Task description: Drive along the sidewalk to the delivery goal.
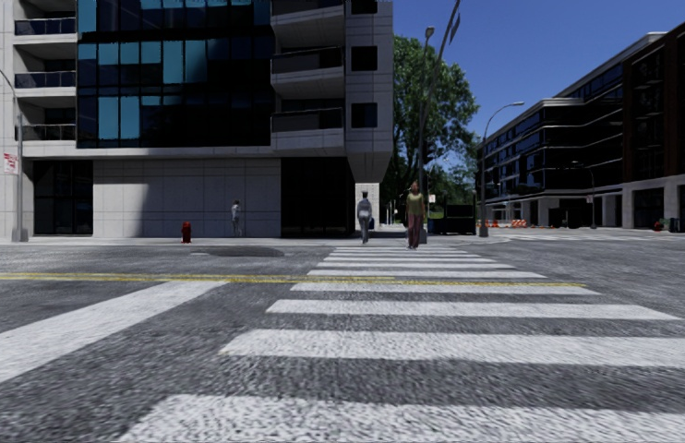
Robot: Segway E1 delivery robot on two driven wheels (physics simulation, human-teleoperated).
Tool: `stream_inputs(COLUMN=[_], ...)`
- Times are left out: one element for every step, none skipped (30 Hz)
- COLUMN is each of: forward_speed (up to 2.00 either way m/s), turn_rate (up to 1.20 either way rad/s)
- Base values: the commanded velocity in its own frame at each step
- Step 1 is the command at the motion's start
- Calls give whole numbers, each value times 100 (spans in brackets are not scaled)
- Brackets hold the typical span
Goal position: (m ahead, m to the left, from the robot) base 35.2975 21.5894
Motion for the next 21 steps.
stream_inputs(forward_speed=[200,200,200,200,200,200,200,200,200,200,200,200,200,200,200,200,200,200,200,200,200], turn_rate=[4,0,0,0,0,0,0,0,0,0,0,0,0,0,0,0,0,0,0,0,0])
